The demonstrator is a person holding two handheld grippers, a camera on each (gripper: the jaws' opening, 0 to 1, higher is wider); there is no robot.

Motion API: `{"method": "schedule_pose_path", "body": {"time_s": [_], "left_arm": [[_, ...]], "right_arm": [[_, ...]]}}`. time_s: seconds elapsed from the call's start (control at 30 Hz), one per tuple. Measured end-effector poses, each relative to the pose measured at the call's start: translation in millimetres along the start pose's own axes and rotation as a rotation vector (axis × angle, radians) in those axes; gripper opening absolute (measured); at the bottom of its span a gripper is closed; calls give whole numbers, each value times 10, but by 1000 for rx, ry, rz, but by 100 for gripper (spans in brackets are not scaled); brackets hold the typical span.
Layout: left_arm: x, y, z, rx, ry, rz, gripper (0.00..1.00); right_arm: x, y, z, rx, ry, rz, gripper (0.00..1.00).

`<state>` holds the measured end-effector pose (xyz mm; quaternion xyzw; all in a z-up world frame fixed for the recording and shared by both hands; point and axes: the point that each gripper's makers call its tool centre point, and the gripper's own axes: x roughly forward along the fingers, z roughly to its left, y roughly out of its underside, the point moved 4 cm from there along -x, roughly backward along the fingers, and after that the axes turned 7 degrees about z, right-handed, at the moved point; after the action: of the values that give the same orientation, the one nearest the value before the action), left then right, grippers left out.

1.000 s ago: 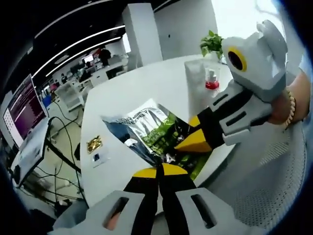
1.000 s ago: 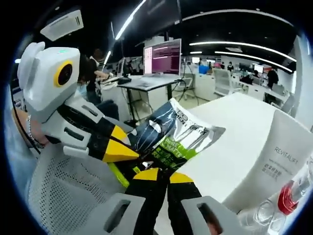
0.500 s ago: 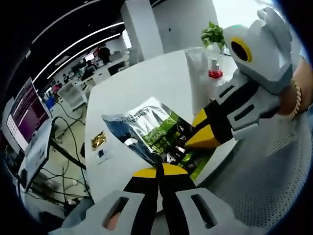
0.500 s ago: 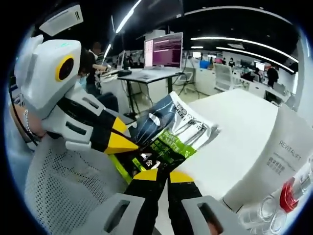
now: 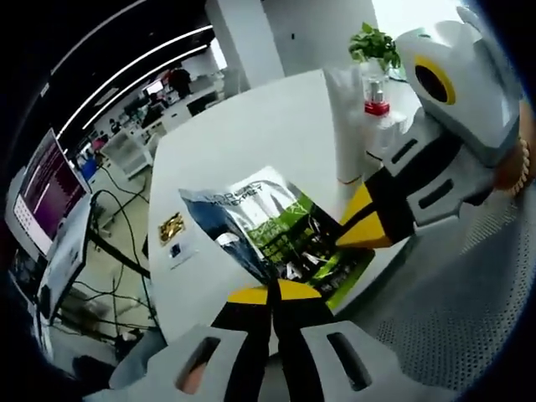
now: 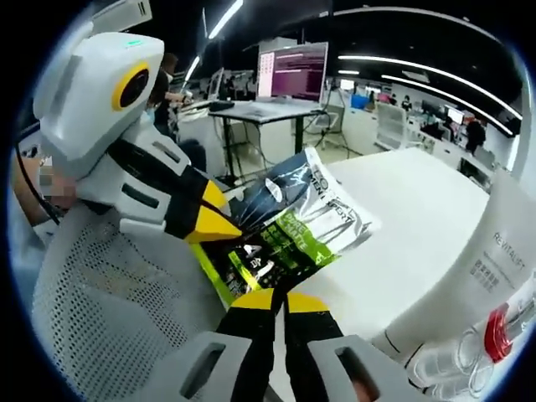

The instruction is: Arrange the skincare products in the storage area until every visible bottle or jar stands upright without overlapping.

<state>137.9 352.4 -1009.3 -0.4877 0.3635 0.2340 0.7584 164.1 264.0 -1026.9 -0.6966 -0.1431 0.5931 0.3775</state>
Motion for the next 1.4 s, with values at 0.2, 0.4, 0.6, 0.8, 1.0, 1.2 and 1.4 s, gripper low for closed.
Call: {"method": "schedule_pose_path", "body": {"time_s": [0.2, 0.4, 0.6, 0.8, 1.0, 1.2, 1.4], "left_arm": [[-14, -25, 24, 4, -6, -13, 0], [-28, -245, 148, -149, 56, -9, 0], [111, -454, 235, -157, 68, -7, 0], [401, -426, 160, -180, 125, 58, 0], [617, -167, -7, -360, 299, 169, 0], [746, -90, -94, -286, 357, 196, 0], [729, 14, -16, -272, 299, 239, 7]], "right_arm": [[-33, -18, -13, 18, -7, -12, 0], [-109, -111, -111, -9, 72, -83, 0], [-113, -190, -202, -58, 149, -128, 0], [-21, -149, -389, -62, 184, -37, 0], [95, 89, -316, -133, 174, 76, 0], [113, 170, -319, -186, 216, 162, 0], [11, 82, -359, -205, 280, 103, 0]]}}
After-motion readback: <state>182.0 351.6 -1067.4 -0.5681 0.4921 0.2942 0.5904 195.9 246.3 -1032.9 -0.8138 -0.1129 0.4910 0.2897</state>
